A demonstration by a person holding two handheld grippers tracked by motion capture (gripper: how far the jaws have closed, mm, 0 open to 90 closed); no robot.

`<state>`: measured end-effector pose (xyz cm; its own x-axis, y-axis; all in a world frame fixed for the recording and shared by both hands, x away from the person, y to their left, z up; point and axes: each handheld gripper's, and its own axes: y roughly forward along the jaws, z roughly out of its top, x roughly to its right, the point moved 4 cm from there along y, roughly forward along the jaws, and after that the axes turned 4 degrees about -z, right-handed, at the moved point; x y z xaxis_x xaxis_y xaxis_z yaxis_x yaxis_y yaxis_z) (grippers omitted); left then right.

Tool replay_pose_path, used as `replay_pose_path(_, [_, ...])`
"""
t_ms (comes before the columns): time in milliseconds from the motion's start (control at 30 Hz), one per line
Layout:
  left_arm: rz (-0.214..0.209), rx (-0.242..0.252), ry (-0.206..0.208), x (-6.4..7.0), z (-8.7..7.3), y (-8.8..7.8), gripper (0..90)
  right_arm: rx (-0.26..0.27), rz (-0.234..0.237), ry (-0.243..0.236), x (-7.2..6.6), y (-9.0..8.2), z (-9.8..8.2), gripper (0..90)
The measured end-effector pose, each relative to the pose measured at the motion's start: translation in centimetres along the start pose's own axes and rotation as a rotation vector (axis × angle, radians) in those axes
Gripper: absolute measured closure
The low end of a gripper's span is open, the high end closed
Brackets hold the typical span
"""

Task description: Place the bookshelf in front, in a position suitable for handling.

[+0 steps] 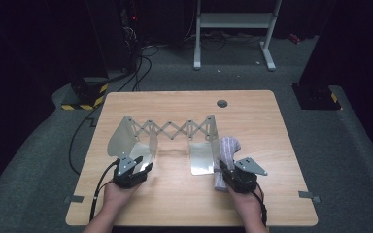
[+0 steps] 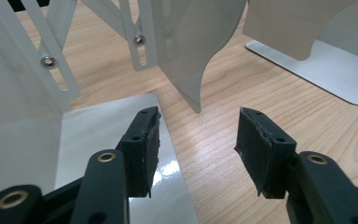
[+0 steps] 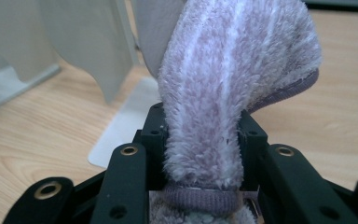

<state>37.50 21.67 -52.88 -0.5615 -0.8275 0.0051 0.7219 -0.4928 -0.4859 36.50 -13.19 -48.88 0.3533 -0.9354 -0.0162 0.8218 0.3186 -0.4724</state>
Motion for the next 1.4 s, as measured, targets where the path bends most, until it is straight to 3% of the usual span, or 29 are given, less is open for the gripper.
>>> replay_pose_path(67, [0.001, 0.000, 0.002, 0.0, 0.0, 0.0, 49.0, 0.017, -0.001, 0.001, -0.1, -0.5, 0.3, 64.3])
replay_pose_path(167, [0.006, 0.002, 0.003, 0.2, 0.0, -0.2, 48.9, 0.089, -0.003, 0.004, -0.1, -2.2, 1.6, 64.3])
replay_pose_path(367, [0.003, -0.004, 0.018, 0.5, -0.5, -0.5, 48.7, 0.114, 0.000, -0.002, -0.2, -2.9, 2.0, 64.4])
replay_pose_path(633, [-0.012, 0.012, 0.007, 0.3, -0.6, -0.9, 47.2, -0.044, 0.010, -0.011, 0.2, 0.5, -0.9, 64.6])
replay_pose_path(667, [-0.012, 0.012, 0.007, 0.3, -0.6, -0.9, 47.1, -0.044, 0.010, -0.011, 0.2, 0.5, -0.9, 64.6])
replay_pose_path(700, [-0.016, 0.011, 0.010, 0.2, -0.7, -0.9, 46.9, -0.085, 0.012, -0.006, 0.3, 1.3, -1.6, 64.6])
replay_pose_path(867, [-0.031, 0.017, -0.002, 0.2, -0.8, -1.2, 44.8, -0.182, 0.019, -0.010, 0.7, 3.4, -3.5, 64.3])
replay_pose_path(1000, [-0.052, 0.004, -0.015, 0.0, -1.2, -1.5, 43.6, -0.202, 0.008, -0.009, 1.0, 3.8, -4.0, 64.2])
replay_pose_path(1167, [-0.073, 0.002, -0.029, -0.1, -1.3, -1.3, 42.9, -0.183, 0.006, -0.018, 0.9, 3.6, -3.8, 64.3])
replay_pose_path(1400, [-0.074, 0.010, -0.002, 0.2, -1.3, -1.2, 43.4, -0.156, 0.020, -0.022, 0.8, 3.1, -3.3, 65.1])
